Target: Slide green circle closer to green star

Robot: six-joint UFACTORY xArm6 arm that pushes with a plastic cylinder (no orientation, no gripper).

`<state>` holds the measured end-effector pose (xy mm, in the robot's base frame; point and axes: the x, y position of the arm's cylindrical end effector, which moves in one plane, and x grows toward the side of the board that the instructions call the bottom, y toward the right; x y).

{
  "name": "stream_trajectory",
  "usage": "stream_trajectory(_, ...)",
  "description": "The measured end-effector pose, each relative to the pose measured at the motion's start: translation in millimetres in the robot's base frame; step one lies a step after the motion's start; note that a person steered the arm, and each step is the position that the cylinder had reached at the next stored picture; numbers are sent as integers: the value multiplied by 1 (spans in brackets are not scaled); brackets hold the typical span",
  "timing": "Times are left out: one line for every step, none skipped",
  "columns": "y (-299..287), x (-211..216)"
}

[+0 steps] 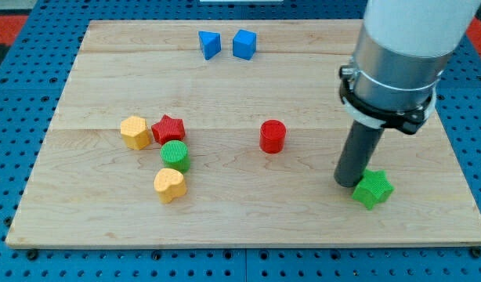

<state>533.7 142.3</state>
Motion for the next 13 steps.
stream_trajectory(0,0)
stream_trajectory(-12,-2)
stream_trajectory(-106,-29)
stream_trajectory(-192,-46)
stream_trajectory(-211,-100)
stream_trajectory(-268,-87)
stream_trajectory(-258,-69)
stream_trajectory(-246,-29)
stream_trajectory(-252,-14)
stream_trajectory(-204,-8)
stream_trajectory(-107,-11)
stream_trajectory(-91,-6)
stream_trajectory(-116,-6)
